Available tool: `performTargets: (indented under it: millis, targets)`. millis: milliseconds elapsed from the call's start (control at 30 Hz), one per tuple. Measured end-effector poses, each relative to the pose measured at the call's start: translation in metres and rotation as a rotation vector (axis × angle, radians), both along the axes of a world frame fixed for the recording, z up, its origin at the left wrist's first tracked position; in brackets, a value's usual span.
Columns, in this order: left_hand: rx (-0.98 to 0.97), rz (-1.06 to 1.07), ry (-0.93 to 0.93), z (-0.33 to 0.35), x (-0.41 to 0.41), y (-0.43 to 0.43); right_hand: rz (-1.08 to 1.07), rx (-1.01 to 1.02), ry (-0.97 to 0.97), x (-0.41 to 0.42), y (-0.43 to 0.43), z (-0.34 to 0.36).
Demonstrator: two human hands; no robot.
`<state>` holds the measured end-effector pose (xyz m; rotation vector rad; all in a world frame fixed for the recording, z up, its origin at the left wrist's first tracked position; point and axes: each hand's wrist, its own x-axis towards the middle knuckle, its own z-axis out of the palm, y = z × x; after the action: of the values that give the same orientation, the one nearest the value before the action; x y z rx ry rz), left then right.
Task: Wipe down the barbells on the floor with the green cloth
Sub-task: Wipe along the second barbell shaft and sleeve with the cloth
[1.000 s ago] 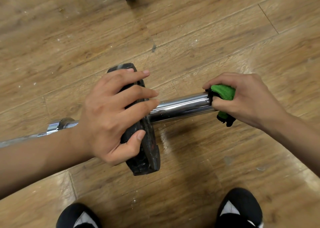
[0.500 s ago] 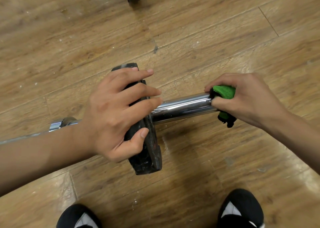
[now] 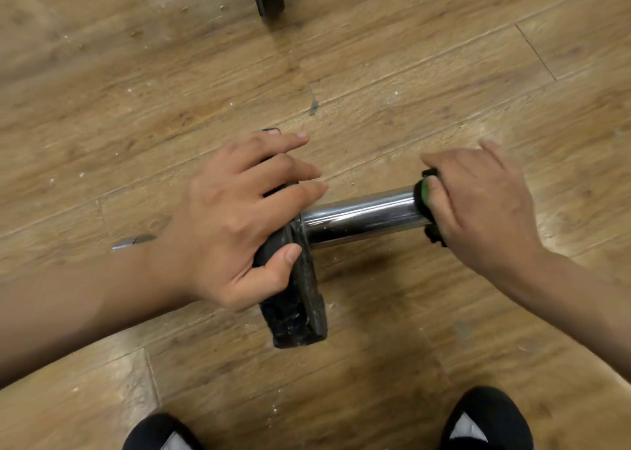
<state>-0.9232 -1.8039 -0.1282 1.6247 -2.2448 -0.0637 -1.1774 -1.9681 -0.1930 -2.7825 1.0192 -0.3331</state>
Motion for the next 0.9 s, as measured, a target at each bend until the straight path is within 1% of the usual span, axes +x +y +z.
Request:
performTargets:
  millis: [67, 100, 200, 267, 300, 367, 433, 500, 533, 567, 633, 667, 700, 733, 800, 867, 900]
  targets:
    - [0.017, -0.015, 0.028, 0.001, 0.001, -0.007, -0.114, -0.031, 0.020, 0.003, 0.001, 0.001]
    - [0.029, -0.030, 0.035, 0.001, 0.002, -0.011, -0.094, -0.059, -0.010, 0.022, 0.012, 0.000]
    - [0.119, -0.041, 0.028, 0.006, 0.019, -0.022, 0.144, -0.085, -0.133, 0.086, 0.063, -0.011]
    - [0.192, -0.017, 0.010, 0.015, 0.034, -0.028, 0.260, -0.096, -0.154, 0.091, 0.060, -0.012]
    - [0.198, 0.010, -0.015, 0.020, 0.038, -0.026, 0.270, -0.102, -0.149, 0.080, 0.047, -0.012]
    - [0.138, 0.048, -0.056, 0.020, 0.035, -0.015, 0.136, -0.118, -0.134, 0.047, 0.010, -0.016]
    - [0.090, 0.090, -0.028, 0.012, 0.016, -0.003, -0.043, -0.131, -0.079, 0.020, -0.022, -0.014]
    - [0.065, 0.135, 0.037, 0.004, 0.005, -0.005, -0.163, -0.127, -0.089, 0.030, -0.019, -0.012]
    - [0.063, 0.153, 0.045, 0.003, 0.006, -0.011, -0.158, -0.130, -0.110, 0.050, -0.005, -0.012]
    - [0.075, 0.158, 0.044, 0.003, 0.011, -0.017, -0.091, -0.133, -0.119, 0.071, 0.011, -0.012]
    - [0.120, 0.173, 0.053, 0.008, 0.024, -0.026, 0.169, -0.112, -0.126, 0.100, 0.037, -0.017]
    - [0.141, 0.194, 0.054, 0.011, 0.031, -0.029, 0.283, -0.090, -0.106, 0.104, 0.037, -0.016]
    - [0.155, 0.216, 0.037, 0.014, 0.035, -0.030, 0.355, -0.087, -0.095, 0.100, 0.025, -0.015]
    - [0.154, 0.232, 0.011, 0.015, 0.035, -0.026, 0.365, -0.085, -0.100, 0.090, 0.008, -0.015]
    - [0.134, 0.251, 0.005, 0.011, 0.032, -0.014, 0.227, -0.106, -0.070, 0.063, -0.030, -0.019]
    - [0.141, 0.289, 0.076, 0.004, 0.022, -0.006, 0.048, -0.108, -0.072, 0.041, -0.053, -0.018]
    - [0.138, 0.293, 0.108, 0.002, 0.019, -0.007, -0.025, -0.115, -0.093, 0.043, -0.052, -0.018]
